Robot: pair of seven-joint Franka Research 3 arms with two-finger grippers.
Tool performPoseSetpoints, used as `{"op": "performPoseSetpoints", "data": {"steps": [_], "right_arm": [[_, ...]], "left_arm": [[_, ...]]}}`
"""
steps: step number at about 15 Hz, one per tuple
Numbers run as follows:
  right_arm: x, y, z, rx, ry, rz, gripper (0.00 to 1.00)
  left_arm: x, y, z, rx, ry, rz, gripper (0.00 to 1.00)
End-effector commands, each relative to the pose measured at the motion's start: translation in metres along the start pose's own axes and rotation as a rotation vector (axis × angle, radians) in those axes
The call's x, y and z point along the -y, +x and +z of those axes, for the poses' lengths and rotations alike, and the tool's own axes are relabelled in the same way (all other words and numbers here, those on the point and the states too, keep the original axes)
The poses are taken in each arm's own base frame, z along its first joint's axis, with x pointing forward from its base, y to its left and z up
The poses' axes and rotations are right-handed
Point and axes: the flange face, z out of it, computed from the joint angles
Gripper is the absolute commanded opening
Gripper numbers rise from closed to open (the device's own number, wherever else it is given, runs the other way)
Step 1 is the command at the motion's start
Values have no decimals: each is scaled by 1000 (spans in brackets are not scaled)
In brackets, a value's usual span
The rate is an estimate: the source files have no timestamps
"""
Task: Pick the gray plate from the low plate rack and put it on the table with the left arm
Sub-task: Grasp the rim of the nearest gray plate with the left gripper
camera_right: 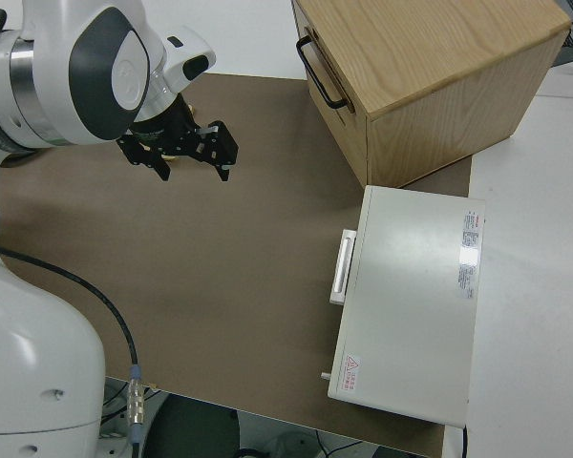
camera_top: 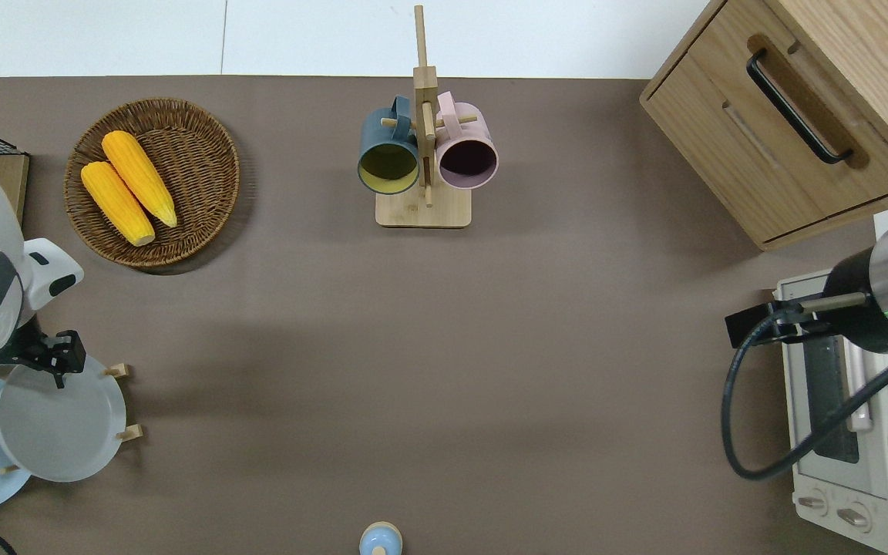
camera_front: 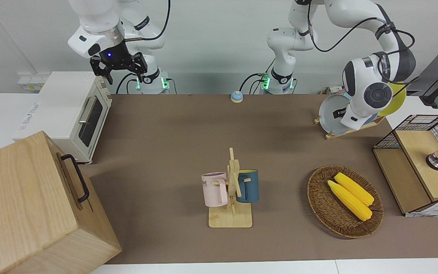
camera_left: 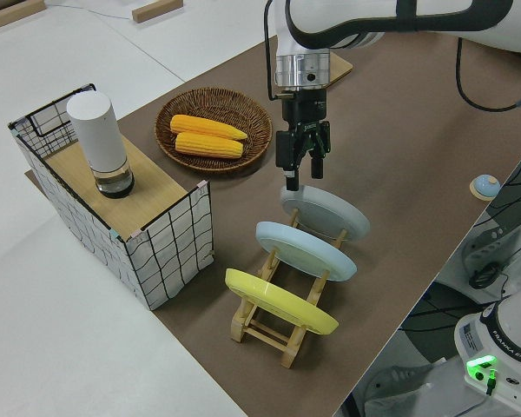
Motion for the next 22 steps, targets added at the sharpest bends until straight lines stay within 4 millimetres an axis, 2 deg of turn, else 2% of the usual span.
{"op": "performPoseSetpoints", "data": {"steps": [1,2,4,8,12,15,17,20,22], "right_arm": [[-3,-4,-4,5,3,3,990],[-4,-3,-4,5,3,4,987],[-3,-4,-4,5,3,3,990],[-4,-3,-4,5,3,4,990],[-4,-3,-4,5,3,4,990],[-4,-3,-4,5,3,4,987],[-4,-3,-4,5,3,4,990],[-4,-3,-4,5,3,4,990],[-4,-3,-4,5,3,4,990]], "left_arm": [[5,7,13,25,18,4,426],[5,7,13,25,18,4,238],[5,7,12,26,19,5,1],[9,5,4,21,15,30,0],[31,-9,-37,2,2,93,0],[26,-24,-65,6,-27,99,0],[17,-41,-88,-30,-144,118,0],[-3,-53,-97,-54,-338,137,0],[-20,-57,-90,-79,-413,133,0]]}}
